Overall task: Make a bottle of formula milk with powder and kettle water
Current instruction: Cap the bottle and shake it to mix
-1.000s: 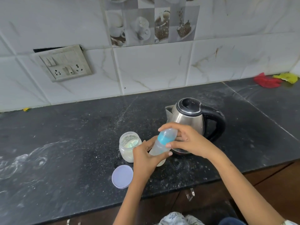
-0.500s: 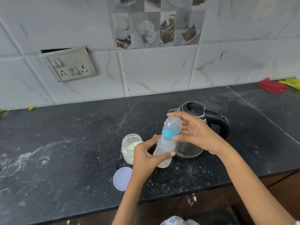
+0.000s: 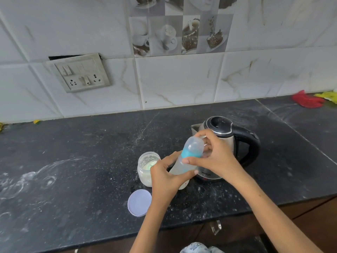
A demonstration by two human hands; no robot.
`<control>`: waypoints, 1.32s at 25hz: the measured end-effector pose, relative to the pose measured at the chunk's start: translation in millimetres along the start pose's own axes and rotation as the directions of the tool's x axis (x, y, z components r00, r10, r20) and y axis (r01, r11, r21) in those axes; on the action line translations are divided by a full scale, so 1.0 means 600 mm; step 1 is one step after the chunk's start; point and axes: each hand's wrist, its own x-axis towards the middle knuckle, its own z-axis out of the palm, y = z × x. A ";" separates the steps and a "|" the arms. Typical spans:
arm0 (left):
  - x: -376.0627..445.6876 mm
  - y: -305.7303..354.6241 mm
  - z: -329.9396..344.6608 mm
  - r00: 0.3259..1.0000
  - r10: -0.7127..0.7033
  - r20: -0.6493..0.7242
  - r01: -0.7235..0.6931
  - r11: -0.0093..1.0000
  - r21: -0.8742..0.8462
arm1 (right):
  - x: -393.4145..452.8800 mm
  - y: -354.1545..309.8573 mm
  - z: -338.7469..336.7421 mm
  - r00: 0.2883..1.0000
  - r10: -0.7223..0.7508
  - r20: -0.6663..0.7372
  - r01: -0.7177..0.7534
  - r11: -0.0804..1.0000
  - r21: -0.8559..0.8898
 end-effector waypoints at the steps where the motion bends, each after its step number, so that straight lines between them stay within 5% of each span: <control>1: 0.001 0.002 0.001 1.000 0.008 -0.002 -0.008 1.000 0.000 | 0.000 0.002 0.007 0.999 0.024 -0.036 -0.028 0.994 -0.102; 3: 0.002 0.001 0.001 1.000 0.008 -0.005 -0.008 1.000 0.008 | 0.004 0.009 0.003 0.992 0.076 0.104 -0.068 0.994 -0.082; 6: 0.002 0.000 -0.002 1.000 -0.012 -0.028 0.012 1.000 0.006 | 0.011 0.014 -0.034 0.927 0.038 0.373 -0.182 0.915 0.360; 9: 0.000 0.002 0.003 0.999 0.010 -0.033 -0.009 1.000 0.015 | 0.010 0.015 -0.019 0.987 0.001 0.160 -0.045 0.962 0.270; 12: 0.001 0.005 0.008 0.999 0.028 -0.041 -0.026 0.999 0.034 | 0.000 0.015 0.021 0.995 0.073 -0.063 -0.068 0.995 0.077; 16: 0.002 -0.006 0.002 0.998 0.009 -0.063 -0.007 1.000 0.024 | 0.000 0.022 -0.004 0.959 0.066 0.277 -0.179 0.896 0.406; 21: -0.002 0.005 0.015 0.997 0.030 -0.068 -0.026 0.998 0.061 | -0.001 0.006 0.025 0.985 0.164 -0.047 -0.157 0.979 0.131; 25: -0.001 0.003 0.008 0.996 0.042 -0.083 -0.040 0.999 0.034 | 0.000 0.019 0.000 0.967 0.111 0.230 -0.204 0.878 0.433; 30: -0.005 -0.005 0.022 0.994 0.042 -0.103 -0.031 0.994 0.108 | -0.003 0.014 0.033 0.981 0.184 -0.058 -0.177 0.978 0.109; 33: -0.004 -0.005 0.014 0.997 0.020 -0.072 -0.016 0.999 0.051 | 0.000 0.023 0.015 0.969 0.162 0.189 -0.220 0.912 0.346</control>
